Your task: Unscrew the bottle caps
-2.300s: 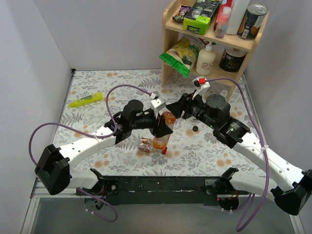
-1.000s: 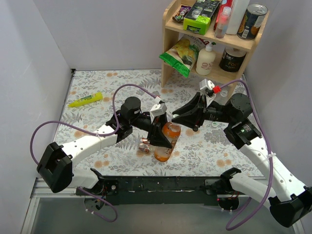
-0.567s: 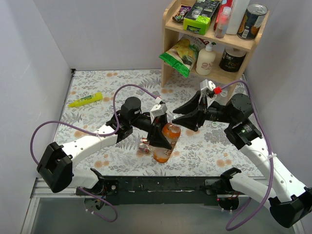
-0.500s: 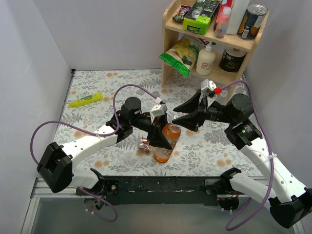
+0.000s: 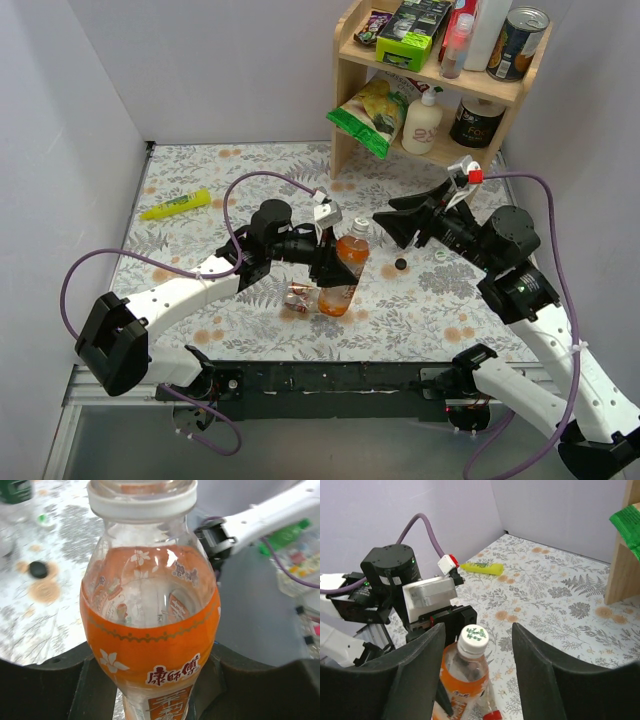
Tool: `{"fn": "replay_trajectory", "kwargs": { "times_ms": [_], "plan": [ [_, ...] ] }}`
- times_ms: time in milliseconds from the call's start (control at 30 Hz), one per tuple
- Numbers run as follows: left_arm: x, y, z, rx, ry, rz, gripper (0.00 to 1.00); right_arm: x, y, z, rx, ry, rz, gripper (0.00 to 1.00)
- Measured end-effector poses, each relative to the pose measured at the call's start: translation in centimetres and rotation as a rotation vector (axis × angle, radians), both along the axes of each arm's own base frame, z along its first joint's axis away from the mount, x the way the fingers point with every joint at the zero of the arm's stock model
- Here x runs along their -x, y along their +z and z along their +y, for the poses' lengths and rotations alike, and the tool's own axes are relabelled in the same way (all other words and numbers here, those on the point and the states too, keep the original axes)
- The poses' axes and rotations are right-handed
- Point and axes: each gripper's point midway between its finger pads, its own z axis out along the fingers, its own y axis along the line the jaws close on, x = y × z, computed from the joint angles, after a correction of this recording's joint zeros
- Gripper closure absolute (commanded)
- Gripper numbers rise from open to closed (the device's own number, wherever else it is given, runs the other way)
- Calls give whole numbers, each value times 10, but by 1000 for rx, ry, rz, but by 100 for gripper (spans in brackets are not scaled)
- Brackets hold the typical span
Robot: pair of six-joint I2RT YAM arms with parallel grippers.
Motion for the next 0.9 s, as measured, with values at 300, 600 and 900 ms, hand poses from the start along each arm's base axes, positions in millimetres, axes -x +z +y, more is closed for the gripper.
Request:
{"fn": "replay_trajectory", "kwargs": {
  "times_ms": [300, 600, 900],
  "plan": [
    [-33, -25, 7, -115, 206, -12, 67, -20, -22, 10, -26, -48, 157, 48],
    [-43, -27, 9, -138, 259, -25, 67, -28, -56, 25, 15, -45, 300, 49],
    [-42, -31, 10, -157, 261, -21, 67, -29, -68, 36, 27, -25, 350, 50]
  ]
}}
